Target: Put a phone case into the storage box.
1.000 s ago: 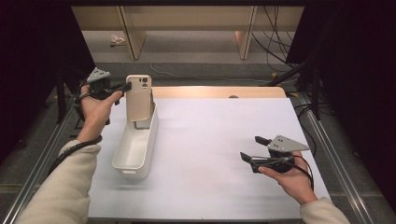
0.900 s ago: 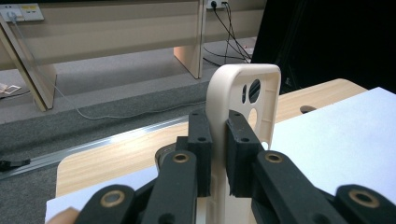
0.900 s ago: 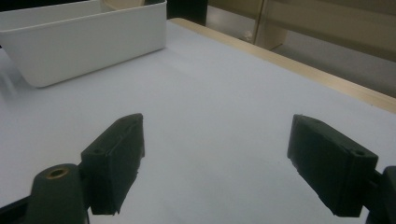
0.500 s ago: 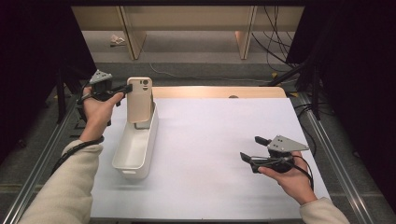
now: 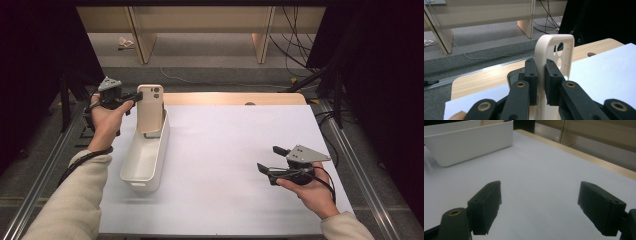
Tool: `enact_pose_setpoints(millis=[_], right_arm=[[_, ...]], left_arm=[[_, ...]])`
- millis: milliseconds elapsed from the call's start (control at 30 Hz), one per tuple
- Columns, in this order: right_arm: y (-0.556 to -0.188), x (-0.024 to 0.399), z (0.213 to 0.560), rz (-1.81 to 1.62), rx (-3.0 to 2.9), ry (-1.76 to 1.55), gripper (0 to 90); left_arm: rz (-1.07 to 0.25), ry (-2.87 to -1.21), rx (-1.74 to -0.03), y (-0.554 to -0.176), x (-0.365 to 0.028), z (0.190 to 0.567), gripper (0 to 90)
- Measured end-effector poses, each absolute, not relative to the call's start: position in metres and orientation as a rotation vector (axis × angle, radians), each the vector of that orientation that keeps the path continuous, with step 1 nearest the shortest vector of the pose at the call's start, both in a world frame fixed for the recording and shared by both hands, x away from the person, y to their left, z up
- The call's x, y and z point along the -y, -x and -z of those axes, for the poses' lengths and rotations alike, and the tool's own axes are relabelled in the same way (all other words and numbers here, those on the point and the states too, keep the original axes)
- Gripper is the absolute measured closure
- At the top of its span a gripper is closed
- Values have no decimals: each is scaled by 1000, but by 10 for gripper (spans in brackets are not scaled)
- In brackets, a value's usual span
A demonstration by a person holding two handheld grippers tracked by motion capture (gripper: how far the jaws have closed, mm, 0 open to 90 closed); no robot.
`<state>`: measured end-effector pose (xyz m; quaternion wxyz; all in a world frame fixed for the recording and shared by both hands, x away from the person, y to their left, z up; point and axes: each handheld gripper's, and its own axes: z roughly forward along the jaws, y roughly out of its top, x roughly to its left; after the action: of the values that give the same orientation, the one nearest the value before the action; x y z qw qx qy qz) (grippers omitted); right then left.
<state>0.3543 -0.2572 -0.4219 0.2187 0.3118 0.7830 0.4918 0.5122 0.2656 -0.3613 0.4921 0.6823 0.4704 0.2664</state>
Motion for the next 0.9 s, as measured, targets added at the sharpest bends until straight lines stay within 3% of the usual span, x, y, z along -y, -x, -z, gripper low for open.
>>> enact_pose_setpoints(millis=[900], right_arm=[[-354,257,422,-1359,-2169,-860,203]], left_arm=[[-603,-1664,-1192,-518,-265,387,817]])
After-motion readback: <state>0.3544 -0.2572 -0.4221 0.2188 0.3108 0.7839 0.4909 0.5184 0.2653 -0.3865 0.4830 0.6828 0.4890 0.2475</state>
